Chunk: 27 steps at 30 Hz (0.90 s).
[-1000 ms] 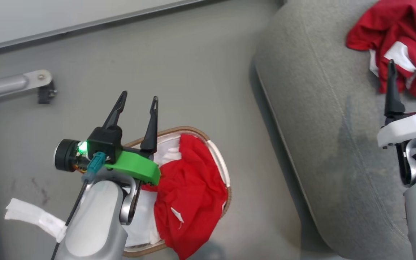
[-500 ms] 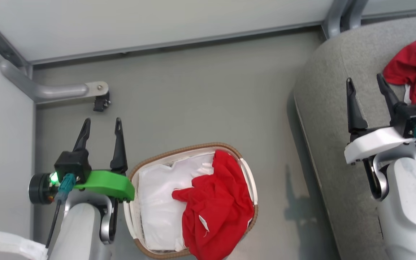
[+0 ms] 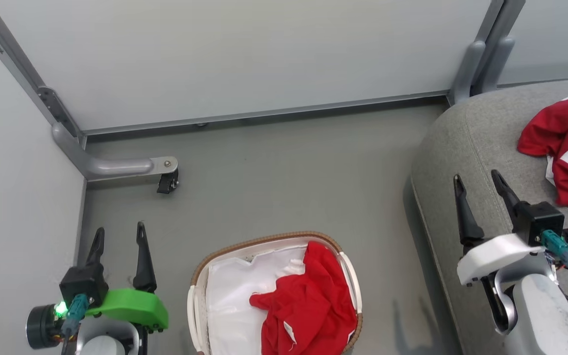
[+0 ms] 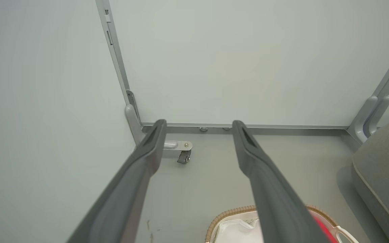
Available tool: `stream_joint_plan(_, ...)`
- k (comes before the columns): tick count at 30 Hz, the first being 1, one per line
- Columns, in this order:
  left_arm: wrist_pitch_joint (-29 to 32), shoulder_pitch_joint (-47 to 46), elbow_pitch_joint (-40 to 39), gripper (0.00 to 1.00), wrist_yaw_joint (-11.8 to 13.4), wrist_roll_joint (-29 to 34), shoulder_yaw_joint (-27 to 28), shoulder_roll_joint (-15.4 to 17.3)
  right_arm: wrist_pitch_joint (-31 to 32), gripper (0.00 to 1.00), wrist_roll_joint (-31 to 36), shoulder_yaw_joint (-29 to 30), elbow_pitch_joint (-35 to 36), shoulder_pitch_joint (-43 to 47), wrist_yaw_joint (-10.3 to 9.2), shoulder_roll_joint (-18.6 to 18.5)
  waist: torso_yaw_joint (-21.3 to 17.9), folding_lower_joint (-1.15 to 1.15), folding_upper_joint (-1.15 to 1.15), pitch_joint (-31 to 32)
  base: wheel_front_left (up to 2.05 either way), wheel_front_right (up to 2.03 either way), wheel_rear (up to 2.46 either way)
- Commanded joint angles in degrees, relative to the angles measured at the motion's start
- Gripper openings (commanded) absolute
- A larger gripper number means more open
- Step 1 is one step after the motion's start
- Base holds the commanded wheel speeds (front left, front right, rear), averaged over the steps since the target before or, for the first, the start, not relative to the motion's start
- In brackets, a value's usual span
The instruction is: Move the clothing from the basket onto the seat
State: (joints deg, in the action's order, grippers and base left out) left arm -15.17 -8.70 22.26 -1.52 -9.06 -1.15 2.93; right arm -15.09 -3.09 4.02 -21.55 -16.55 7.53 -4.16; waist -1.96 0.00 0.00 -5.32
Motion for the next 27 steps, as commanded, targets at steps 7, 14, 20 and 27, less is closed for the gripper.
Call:
stream_joint_plan(7, 0.03, 5.40, -2.57, 1.00, 1.11, -2.13, 0.04, 0.03, -0.11, 1.00, -0.85, 0.11, 0.67, 3.96, -0.08, 0.44, 0.38, 0.00, 0.00, 2.62, 0.00, 0.00, 0.00)
stream_joint_plan(14, 0.03, 6.78, -3.75, 1.00, 1.62, -2.71, -0.59, 0.03, -0.11, 1.00, -0.80, 0.21, 0.92, 4.68, -0.08, 0.61, 0.48, 0.00, 0.00, 2.95, 0.00, 0.00, 0.00)
stream_joint_plan(20, 0.03, 5.43, -3.81, 1.00, 0.99, -2.55, -1.48, 0.03, -0.11, 1.00, -0.52, -0.34, 1.31, 2.75, -0.08, 0.72, 0.12, 0.00, 0.00, 1.77, 0.00, 0.00, 0.00)
stream_joint_plan(27, 0.03, 2.88, -2.53, 1.00, 0.03, -3.29, -4.62, 0.03, -0.11, 1.00, -0.90, -0.95, 2.67, -0.19, -0.08, 0.78, -0.90, 0.00, 0.00, -1.91, 0.00, 0.00, 0.00)
